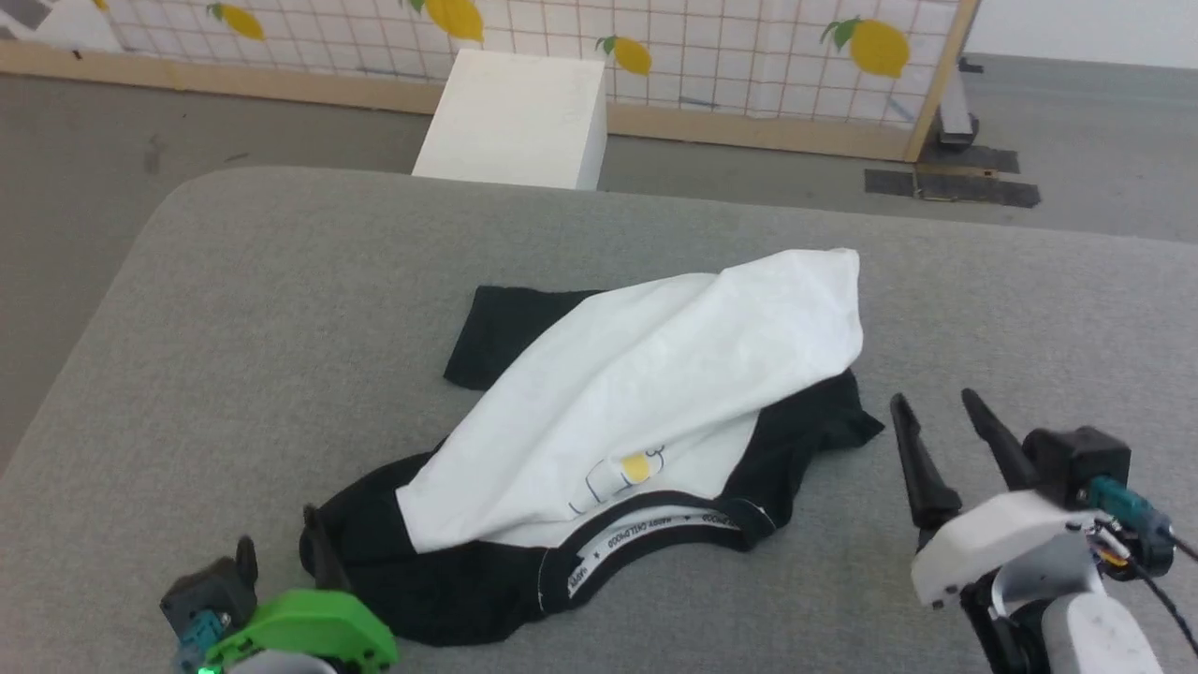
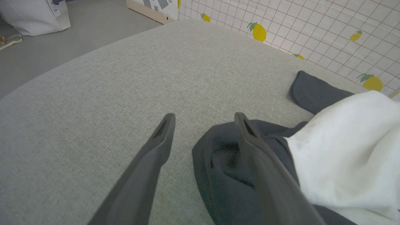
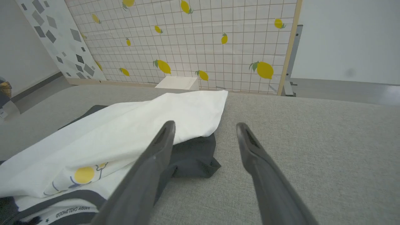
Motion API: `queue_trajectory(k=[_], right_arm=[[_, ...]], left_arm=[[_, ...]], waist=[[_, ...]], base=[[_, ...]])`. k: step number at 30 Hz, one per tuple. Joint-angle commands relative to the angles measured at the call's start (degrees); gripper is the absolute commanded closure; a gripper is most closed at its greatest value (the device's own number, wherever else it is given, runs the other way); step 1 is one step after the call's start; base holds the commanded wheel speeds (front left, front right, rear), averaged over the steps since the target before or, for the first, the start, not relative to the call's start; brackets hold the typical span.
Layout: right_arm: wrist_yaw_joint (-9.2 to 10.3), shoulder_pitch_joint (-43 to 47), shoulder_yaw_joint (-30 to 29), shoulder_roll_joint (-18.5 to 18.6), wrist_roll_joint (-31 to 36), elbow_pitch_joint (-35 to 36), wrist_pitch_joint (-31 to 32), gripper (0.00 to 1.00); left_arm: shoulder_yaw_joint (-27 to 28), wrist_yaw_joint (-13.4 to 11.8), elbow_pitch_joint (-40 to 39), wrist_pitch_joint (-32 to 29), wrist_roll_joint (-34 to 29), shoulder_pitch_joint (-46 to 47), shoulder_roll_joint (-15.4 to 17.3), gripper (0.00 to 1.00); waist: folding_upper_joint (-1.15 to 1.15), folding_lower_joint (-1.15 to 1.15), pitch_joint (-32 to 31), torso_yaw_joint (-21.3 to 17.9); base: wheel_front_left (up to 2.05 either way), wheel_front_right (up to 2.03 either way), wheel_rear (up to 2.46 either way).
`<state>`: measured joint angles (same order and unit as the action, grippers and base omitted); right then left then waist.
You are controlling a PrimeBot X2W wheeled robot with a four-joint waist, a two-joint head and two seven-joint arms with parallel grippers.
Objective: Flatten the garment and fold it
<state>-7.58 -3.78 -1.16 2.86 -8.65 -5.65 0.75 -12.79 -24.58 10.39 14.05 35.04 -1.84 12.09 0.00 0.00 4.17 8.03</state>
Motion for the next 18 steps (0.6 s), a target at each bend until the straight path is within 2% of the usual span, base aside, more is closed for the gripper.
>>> queue_trajectory(k=[1, 6, 9, 13, 18], right_arm=[[0.09, -2.15, -0.85, 0.02, 0.53, -1.02, 1.61, 0.00], [0.09, -8.74, -3.24, 0.02, 2.88, -7.08, 9.15, 0.00], [0.09, -13.34, -3.91, 0.02, 5.50, -11.84, 14.90, 0.00], [0.09, -17.90, -4.45, 0.02, 8.12, -17.77, 21.97, 0.00], [0.09, -20.74, -4.64, 0.02, 9.01, -22.88, 30.45, 0.00]], left_arm=[[0.82, 0.56, -0.76, 0.71, -2.14, 2.31, -0.69, 0.00], [4.59, 2.46, -6.94, 0.92, -12.28, 4.46, -4.04, 0.00], [5.37, 4.49, -10.07, 0.93, -17.73, 4.64, -6.12, 0.00], [6.18, 7.01, -11.69, 0.94, -21.05, 4.55, -7.98, 0.00], [6.72, 9.01, -11.43, 0.94, -22.00, 4.25, -8.96, 0.00]], waist=[[0.00, 0.00, 2.33, 2.30], [0.00, 0.00, 5.25, 4.80], [0.00, 0.00, 6.89, 6.15], [0.00, 0.00, 8.16, 7.03], [0.00, 0.00, 8.71, 7.06]], base=[[0.00, 0.00, 0.00], [0.00, 0.00, 0.00], [0.00, 0.00, 0.00], [0.00, 0.00, 0.00], [0.00, 0.00, 0.00]])
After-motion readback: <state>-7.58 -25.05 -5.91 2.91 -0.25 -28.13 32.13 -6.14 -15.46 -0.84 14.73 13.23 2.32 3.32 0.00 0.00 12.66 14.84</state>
